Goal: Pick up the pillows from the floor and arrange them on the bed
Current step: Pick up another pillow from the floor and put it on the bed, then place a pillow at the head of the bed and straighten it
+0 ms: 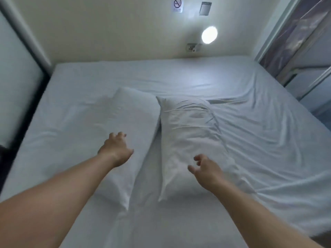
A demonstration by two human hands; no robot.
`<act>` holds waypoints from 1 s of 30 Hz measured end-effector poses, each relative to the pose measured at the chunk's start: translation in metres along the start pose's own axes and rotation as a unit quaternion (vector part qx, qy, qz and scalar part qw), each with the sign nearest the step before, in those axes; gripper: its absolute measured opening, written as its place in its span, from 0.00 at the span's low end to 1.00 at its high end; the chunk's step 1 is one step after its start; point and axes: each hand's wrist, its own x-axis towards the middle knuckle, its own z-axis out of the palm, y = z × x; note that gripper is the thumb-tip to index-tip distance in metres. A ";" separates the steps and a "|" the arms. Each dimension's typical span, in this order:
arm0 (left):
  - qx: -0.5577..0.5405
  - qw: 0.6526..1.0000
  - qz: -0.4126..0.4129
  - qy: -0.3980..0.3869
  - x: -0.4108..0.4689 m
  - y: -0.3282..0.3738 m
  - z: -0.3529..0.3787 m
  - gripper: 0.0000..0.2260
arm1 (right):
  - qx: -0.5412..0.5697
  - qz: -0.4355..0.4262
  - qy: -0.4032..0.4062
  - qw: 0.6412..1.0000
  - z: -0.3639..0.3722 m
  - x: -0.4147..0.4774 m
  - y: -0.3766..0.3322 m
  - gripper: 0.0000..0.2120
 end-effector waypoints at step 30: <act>0.020 0.996 -0.070 -0.045 0.383 -0.168 0.071 0.53 | -0.072 0.197 0.101 0.973 0.264 0.392 -0.230 0.60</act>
